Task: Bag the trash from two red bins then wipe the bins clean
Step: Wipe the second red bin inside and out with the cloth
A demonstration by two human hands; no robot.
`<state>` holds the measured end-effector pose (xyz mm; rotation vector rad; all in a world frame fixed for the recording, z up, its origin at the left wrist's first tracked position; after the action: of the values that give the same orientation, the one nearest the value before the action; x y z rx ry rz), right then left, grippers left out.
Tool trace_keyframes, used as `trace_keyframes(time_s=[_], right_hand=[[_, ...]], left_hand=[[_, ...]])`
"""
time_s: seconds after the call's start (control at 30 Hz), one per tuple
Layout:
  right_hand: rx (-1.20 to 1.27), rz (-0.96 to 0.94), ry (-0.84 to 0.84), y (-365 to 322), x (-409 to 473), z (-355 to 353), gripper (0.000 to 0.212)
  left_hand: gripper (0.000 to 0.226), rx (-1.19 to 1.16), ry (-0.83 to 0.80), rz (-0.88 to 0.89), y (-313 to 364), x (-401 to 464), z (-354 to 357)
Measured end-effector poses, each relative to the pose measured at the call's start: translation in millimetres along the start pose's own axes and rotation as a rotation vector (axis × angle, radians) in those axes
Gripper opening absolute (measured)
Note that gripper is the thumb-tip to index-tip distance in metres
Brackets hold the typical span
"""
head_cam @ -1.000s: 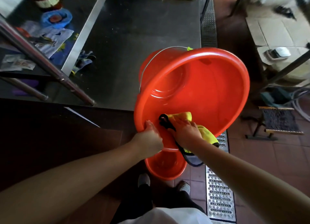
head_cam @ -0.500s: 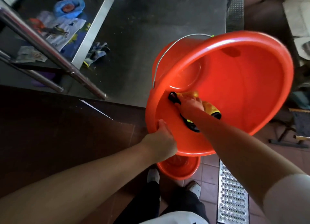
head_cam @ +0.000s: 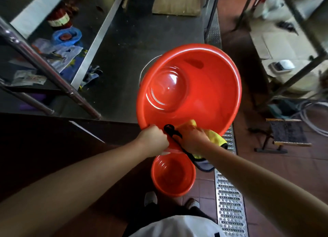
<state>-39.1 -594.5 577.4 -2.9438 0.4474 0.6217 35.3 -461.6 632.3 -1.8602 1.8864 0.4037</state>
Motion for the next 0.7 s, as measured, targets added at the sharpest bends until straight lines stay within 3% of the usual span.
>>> trace_keyframes(time_s=[0.07,0.2,0.27,0.5,0.7], right_hand=[[0.001,-0.064,0.021,1,-13,-5,0.054],[-0.070,-0.170,-0.020,12,-35,-4,0.094],[-0.181,-0.192,-0.022,21,-38,-3,0.100],[-0.594,-0.231,0.138,39,-46,-17,0.068],[-0.536,-0.196,0.145,26,-40,-26,0.061]], left_hand=[[0.061,-0.010,0.025,0.004,-4,-1,1],[0.060,0.030,0.035,0.003,-6,-6,-7],[0.059,0.052,0.014,0.001,-7,-8,-13],[0.053,0.212,-0.049,-0.031,-45,-36,-33],[0.064,0.268,-0.142,-0.286,-57,-32,-48]])
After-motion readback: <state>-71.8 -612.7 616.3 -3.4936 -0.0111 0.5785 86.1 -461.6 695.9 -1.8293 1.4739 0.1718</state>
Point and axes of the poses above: each hand's wrist, its own x-axis towards the middle knuckle, its own z-axis out of the palm, y = z × x, the point moved 3 cm from there along x, towards the middle knuckle, and after that the axes turned 15 degrees about -x, right-handed, at the moved point
